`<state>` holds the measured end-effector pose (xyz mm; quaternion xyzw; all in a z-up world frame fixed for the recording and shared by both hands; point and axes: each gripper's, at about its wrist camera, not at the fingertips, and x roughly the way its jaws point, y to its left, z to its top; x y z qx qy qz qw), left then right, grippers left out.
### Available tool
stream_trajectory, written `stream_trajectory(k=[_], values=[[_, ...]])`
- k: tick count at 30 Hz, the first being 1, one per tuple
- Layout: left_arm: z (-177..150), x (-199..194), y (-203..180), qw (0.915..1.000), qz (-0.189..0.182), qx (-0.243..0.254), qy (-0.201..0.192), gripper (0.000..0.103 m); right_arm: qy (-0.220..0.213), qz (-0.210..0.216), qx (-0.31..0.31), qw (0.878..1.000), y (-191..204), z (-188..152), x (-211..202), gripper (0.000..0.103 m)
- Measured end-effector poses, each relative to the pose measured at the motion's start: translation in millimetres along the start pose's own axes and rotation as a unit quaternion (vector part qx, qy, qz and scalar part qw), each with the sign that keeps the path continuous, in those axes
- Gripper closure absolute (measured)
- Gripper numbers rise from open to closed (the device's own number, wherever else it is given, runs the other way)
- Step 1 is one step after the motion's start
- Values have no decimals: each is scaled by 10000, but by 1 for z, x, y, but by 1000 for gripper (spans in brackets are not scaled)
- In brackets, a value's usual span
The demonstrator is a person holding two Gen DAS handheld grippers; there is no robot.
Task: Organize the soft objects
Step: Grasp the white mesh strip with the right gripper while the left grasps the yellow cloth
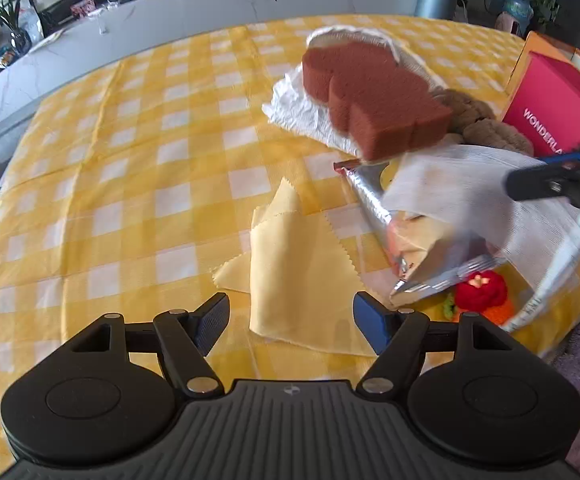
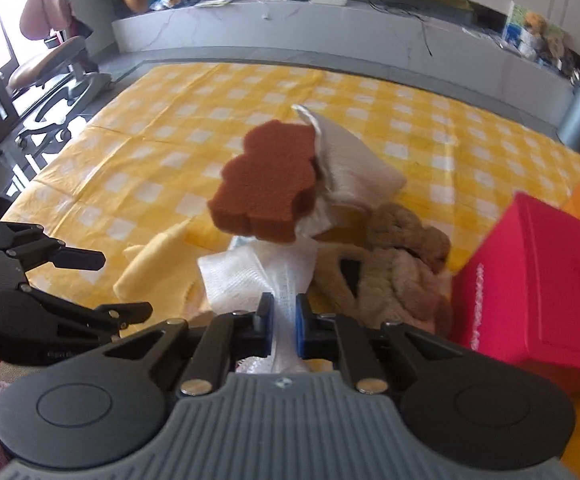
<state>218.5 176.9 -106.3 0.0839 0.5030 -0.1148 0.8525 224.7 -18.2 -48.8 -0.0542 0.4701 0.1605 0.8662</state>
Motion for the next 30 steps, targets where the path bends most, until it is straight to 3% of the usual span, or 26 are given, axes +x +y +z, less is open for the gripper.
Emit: stream_trajectory(k=[6,9,13,17,20,25,30], values=[[7,20,-5,9994,236,235,96,20,175,191,308,9992,-9,-13,10,94],[9,26,-3,9997,135,185,89,25,185,316,314,9988,-4,-14,13,94],[10,25,-1,9999,-92,74,56,53,188,382,292,9987,-1,-15,12,94],[11,23,-15,9993,-65,369,95,98,184,438,363,9982,-3,-18,10,94],[12,19,-23,9987,222,434,124,99,160,513,408,9977,-5,-19,4,95],[12,-18,-17,9994,-86,-301,-139,99,18,694,549,9961,-12,-21,-15,101],[4,-60,-25,9970,-58,-618,-472,99,-110,802,691,9943,-16,-28,-34,102]])
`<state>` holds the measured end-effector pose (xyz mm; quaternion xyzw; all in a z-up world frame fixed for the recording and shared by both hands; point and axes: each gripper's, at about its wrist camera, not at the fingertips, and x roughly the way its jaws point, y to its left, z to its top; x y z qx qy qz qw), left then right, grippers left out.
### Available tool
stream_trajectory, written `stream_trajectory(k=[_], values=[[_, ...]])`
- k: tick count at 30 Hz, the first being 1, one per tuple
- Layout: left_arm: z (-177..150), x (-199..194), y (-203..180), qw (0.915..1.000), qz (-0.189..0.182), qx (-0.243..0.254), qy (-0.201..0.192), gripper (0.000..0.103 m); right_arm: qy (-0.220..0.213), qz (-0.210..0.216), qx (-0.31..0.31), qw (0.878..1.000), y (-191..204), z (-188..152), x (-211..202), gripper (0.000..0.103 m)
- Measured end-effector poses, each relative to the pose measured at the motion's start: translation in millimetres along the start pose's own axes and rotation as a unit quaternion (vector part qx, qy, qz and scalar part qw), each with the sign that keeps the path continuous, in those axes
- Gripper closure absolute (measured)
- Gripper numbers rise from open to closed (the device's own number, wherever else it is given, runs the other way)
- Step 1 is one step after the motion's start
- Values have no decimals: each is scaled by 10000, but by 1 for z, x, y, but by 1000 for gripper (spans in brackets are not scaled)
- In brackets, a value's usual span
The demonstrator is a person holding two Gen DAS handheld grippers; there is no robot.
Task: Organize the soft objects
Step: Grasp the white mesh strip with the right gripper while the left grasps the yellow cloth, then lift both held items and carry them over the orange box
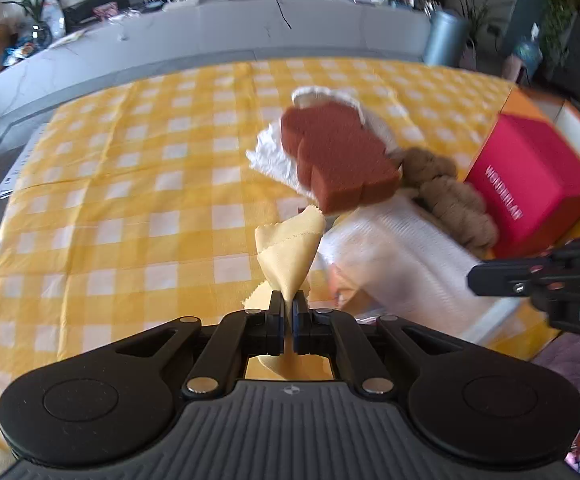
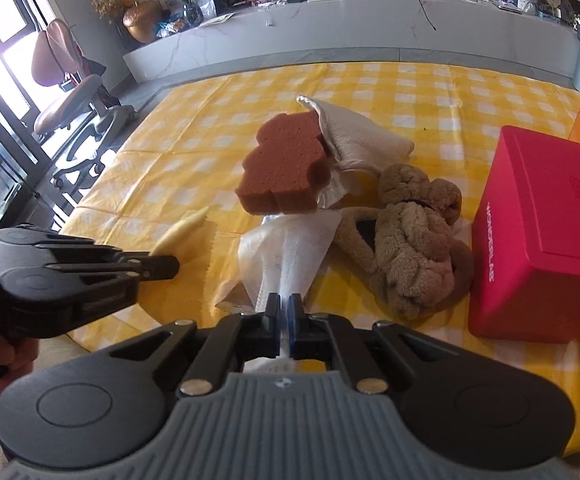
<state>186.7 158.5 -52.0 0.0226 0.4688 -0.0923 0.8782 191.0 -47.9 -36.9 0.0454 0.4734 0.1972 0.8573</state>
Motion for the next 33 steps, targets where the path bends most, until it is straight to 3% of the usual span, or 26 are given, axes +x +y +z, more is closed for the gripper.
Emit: stream_trajectory(k=[1,4,6,8,13,16,17,18,20,21,24,33], values=[[-1,-6,-2,9999,2,-98,-36,99,-19,-7,17,10000,0,-2,-3,102],[-7,-15,-6,9992,-69,-360,-132,99,-61,-123,29,9999,-2,-7,-4,83],[-12,-13,-10,9987,-84,-486,-153,99,-6,-106,35,9999,-3,-10,2,38],[-14,-8,-12,9982,-117,-569,-123,99,-33,-125,-36,9999,-4,-10,10,26],[-17,3,-11,9978,-132,-654,-27,99,302,-262,-547,9977,2,-2,44,13],[-19,5,-6,9972,-149,-739,-21,99,409,-352,-814,9952,7,-1,60,20],[-19,6,-4,9970,-150,-762,-24,99,432,-363,-888,9945,9,-1,63,37],[-19,6,-3,9968,-150,-780,-22,99,479,-365,-928,9939,11,-1,66,62],[-20,6,-1,9966,-155,-810,-28,99,560,-323,-864,9942,9,-2,68,84],[-20,4,0,9965,-159,-819,-40,99,542,-310,-832,9946,8,-3,67,90],[-19,-4,-2,9966,-131,-798,-147,99,440,-264,-739,9959,4,-1,55,103],[-9,-58,-25,9963,-117,-595,-614,99,-73,1,-411,9991,3,0,-8,103]])
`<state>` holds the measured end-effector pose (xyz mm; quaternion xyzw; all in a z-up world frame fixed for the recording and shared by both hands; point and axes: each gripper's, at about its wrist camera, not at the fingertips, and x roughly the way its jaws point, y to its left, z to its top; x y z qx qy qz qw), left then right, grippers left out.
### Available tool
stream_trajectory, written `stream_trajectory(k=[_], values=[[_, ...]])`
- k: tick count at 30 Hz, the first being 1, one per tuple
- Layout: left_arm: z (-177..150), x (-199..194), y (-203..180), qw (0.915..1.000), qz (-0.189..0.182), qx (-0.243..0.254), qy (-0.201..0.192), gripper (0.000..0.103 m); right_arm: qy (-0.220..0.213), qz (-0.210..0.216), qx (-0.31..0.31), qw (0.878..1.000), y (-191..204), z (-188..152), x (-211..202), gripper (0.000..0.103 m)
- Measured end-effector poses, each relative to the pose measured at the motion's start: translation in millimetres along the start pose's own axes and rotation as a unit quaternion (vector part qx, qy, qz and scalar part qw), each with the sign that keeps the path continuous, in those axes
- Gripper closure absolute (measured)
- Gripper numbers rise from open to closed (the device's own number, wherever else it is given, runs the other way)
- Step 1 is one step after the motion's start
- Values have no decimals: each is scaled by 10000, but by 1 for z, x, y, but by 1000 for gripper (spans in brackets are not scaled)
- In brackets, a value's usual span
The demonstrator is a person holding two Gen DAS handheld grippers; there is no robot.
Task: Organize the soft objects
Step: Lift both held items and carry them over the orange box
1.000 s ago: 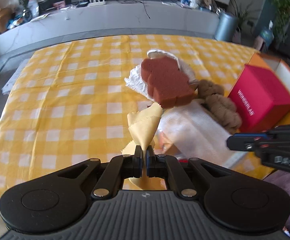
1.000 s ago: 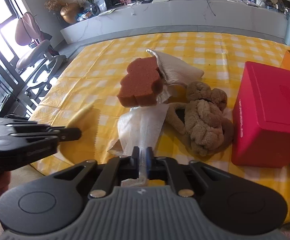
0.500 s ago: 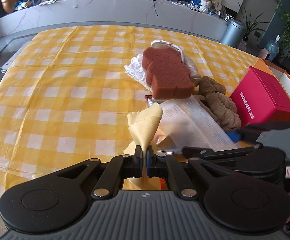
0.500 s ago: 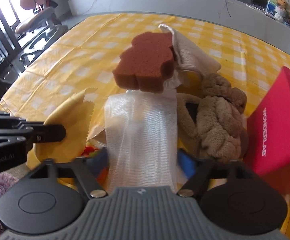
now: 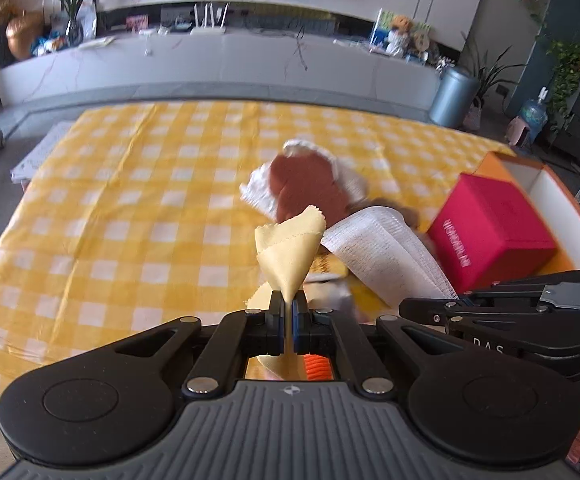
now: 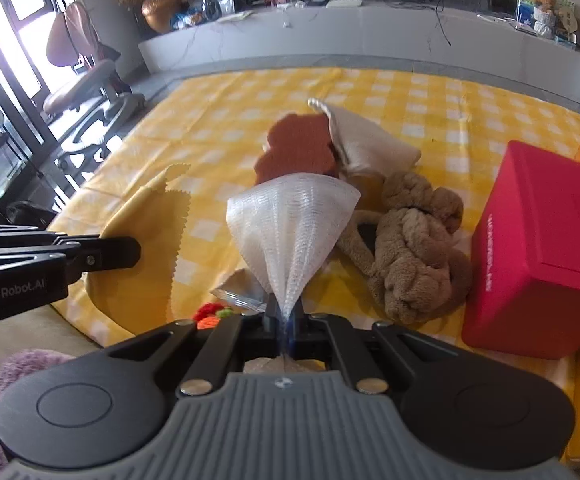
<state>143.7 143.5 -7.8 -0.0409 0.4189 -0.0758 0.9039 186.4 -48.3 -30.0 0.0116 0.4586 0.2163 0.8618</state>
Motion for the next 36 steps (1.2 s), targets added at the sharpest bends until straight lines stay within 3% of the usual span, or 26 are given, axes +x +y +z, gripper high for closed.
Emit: stream_trajectory(k=[10,16,27,36], values=[[-1,-58,-59,9978,-347,407,-398,99,-641,89,277,9975,-15,-21,-91,103],[0,-74,-105,9933,-800,666,-494,99,-929,-115,327,9951,-39,-42,-141,103],[8,-65,-208,9768,-1539,1404,-491,99,-1225,-752,620,9877,-111,-79,-216,103],[18,-39,-278,9637,-1763,1963,-404,99,-1372,-1358,687,9788,-168,-89,-253,103]])
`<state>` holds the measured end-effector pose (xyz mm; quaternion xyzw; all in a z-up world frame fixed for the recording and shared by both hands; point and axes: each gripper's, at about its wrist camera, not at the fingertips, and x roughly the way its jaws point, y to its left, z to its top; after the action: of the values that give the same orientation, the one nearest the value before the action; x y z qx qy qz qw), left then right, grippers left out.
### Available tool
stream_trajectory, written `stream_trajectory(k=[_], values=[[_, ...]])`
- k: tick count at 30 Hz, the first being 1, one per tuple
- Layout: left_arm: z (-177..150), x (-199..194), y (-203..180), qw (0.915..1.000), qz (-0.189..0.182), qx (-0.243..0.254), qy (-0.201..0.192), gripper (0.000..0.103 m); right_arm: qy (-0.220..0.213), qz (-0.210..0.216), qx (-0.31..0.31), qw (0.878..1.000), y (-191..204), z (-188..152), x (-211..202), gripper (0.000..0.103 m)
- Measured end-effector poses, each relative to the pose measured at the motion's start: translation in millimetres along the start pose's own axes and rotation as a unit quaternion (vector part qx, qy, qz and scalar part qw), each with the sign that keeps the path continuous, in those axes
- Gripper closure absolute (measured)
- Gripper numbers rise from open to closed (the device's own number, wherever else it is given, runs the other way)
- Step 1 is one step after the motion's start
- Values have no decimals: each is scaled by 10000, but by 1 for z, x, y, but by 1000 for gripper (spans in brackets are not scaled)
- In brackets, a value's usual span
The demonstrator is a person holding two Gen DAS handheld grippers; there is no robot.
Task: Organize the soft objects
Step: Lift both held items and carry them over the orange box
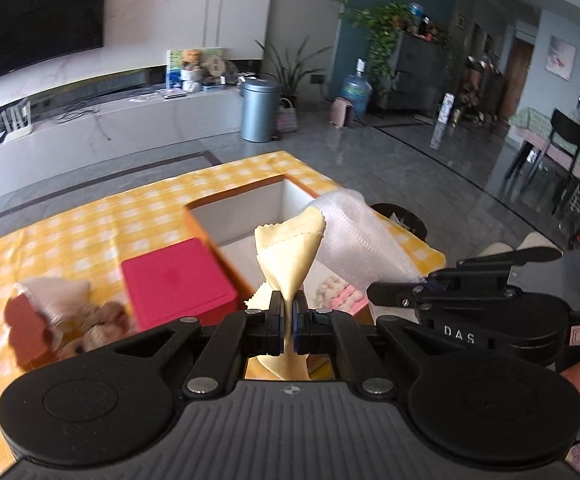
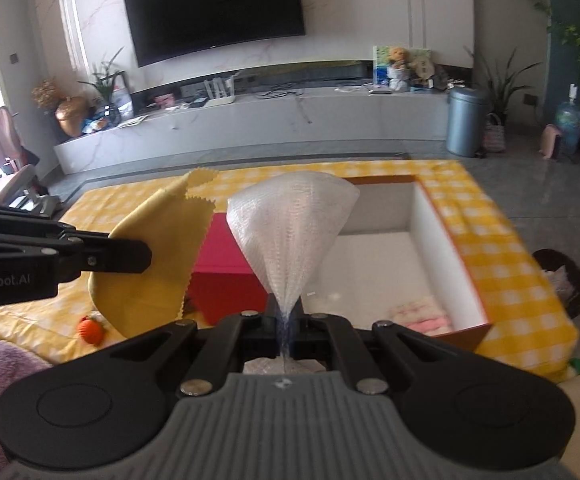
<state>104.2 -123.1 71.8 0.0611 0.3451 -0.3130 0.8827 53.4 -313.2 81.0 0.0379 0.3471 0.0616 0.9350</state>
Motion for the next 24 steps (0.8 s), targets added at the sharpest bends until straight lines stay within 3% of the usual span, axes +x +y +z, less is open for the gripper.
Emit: stream_trajectory(k=[13,24], values=[[38,64,-27,9977,226,625,149,99,151,-496,-106,9986,-57,23,48,102],[43,130,-21,9943,423,885,410,99,701,-841,-619,9921,-80,22,119,102]])
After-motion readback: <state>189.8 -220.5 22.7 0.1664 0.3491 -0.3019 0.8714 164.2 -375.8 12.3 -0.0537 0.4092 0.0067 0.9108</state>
